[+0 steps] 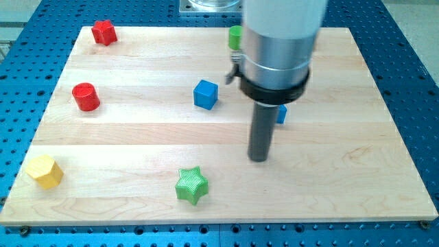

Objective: Move the triangle right to the cube

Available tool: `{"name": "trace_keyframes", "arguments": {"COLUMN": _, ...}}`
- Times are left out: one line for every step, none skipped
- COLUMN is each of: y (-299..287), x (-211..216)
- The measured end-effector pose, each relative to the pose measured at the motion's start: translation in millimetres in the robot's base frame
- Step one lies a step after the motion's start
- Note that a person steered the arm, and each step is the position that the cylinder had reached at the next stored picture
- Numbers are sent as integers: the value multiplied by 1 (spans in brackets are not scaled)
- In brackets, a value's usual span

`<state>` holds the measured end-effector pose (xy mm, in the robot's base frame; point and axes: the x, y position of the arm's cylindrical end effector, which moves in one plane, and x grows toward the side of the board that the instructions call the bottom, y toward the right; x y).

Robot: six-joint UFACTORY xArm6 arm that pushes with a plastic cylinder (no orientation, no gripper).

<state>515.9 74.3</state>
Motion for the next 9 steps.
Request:
{"name": "trace_keyframes", "arguments": {"y": 51, "x": -50}}
{"name": "trace_keyframes", "arguments": {"y": 60, "x": -78}}
{"name": "trace_keyframes", "arguments": {"y": 22, "x": -80}}
{"name": "trace_keyframes", "arguments": {"y": -4, "x": -82}}
{"name": "trace_keyframes", "arguments": {"y": 36, "x": -48}}
{"name": "trace_keyframes", "arguments": {"y": -9, "x": -45}}
{"name": "trace_keyframes", "arguments": {"y": -70, "x": -71}}
{"name": "trace_keyframes", "arguments": {"y": -68, "x": -69}}
{"name": "trace_keyframes", "arguments": {"y": 21, "x": -93}}
